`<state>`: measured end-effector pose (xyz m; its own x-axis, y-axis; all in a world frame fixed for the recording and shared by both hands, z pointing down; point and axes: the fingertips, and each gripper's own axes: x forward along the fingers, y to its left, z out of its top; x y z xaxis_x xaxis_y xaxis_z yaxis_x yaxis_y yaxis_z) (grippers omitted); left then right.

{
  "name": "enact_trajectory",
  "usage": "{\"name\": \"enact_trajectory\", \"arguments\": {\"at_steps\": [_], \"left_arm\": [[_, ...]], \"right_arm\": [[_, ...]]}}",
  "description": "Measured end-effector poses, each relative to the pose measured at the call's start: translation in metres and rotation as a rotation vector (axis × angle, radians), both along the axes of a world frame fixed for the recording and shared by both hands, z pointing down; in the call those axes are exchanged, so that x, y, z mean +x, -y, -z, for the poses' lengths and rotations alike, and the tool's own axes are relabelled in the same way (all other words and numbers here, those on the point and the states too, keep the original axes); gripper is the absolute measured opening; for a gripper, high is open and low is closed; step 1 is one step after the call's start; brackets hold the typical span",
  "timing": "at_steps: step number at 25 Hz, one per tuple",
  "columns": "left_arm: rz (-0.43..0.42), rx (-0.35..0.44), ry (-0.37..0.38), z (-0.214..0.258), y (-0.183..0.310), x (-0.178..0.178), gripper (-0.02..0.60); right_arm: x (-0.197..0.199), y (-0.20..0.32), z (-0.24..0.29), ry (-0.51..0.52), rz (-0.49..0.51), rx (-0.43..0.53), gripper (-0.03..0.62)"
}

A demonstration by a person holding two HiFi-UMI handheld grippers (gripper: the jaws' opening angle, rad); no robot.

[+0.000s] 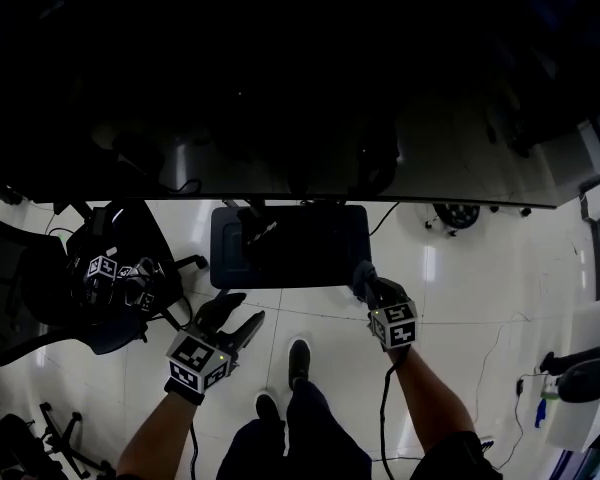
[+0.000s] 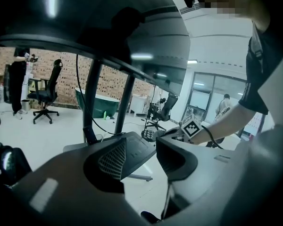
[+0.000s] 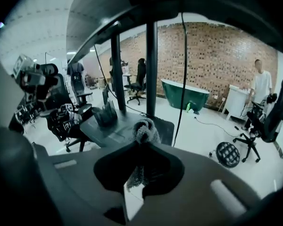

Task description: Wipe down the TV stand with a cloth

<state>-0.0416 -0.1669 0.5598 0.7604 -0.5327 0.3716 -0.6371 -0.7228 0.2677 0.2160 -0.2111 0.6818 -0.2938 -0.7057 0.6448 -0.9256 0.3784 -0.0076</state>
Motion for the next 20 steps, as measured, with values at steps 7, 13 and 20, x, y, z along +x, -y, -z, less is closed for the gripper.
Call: {"name": "enact_trajectory", "arguments": {"at_steps": [7,13,20], "left_arm": [[-0.020,0.054,-0.014,0.068,-0.064,-0.036,0.221],[-0.009,0.097,-0.045,0.125,-0.136,-0.070,0.221],[0.028,0.168,-0.050,0.188,-0.186,-0.108,0.221]], "right_arm": [[-0.043,-0.072,0.151,0.201,-0.004,0.186,0.028],[-0.063,-0.145,0.268,0.230,0.013,0.304,0.028],[-0.074,-0.225,0.345,0.298,-0.006,0.345,0.028]]}}
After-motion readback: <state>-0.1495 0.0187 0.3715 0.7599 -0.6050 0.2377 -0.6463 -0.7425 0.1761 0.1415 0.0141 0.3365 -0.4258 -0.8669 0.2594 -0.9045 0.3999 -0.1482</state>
